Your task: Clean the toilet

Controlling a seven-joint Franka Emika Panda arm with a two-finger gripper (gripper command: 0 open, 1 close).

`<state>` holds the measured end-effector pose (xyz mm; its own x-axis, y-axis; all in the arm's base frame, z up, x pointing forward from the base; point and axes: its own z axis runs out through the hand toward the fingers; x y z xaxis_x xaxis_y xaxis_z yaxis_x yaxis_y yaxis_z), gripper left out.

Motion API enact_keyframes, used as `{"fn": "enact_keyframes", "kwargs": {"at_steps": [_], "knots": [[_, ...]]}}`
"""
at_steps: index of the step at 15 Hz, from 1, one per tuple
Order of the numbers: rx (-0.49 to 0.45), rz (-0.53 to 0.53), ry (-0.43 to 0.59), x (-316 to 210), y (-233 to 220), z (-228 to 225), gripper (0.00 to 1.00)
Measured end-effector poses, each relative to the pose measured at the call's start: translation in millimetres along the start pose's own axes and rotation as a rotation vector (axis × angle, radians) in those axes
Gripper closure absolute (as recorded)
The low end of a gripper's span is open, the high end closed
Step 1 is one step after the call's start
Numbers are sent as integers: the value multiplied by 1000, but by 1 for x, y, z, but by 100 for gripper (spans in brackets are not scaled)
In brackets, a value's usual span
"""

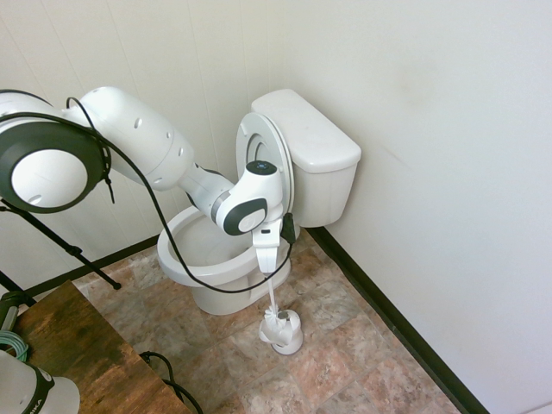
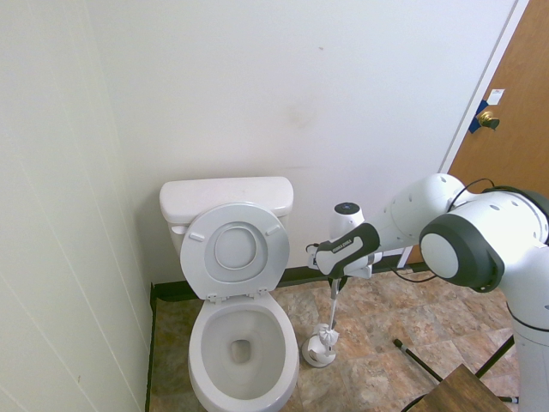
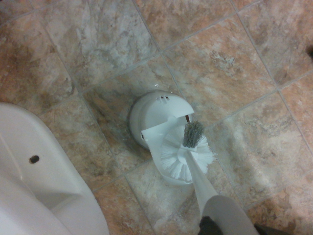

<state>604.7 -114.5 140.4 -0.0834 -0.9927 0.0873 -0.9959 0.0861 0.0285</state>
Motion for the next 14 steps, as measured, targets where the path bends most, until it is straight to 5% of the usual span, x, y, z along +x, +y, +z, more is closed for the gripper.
{"fn": "enact_keyframes", "kwargs": {"at_steps": [14], "knots": [[-116, 65, -139, 78, -77, 121, 100]]}}
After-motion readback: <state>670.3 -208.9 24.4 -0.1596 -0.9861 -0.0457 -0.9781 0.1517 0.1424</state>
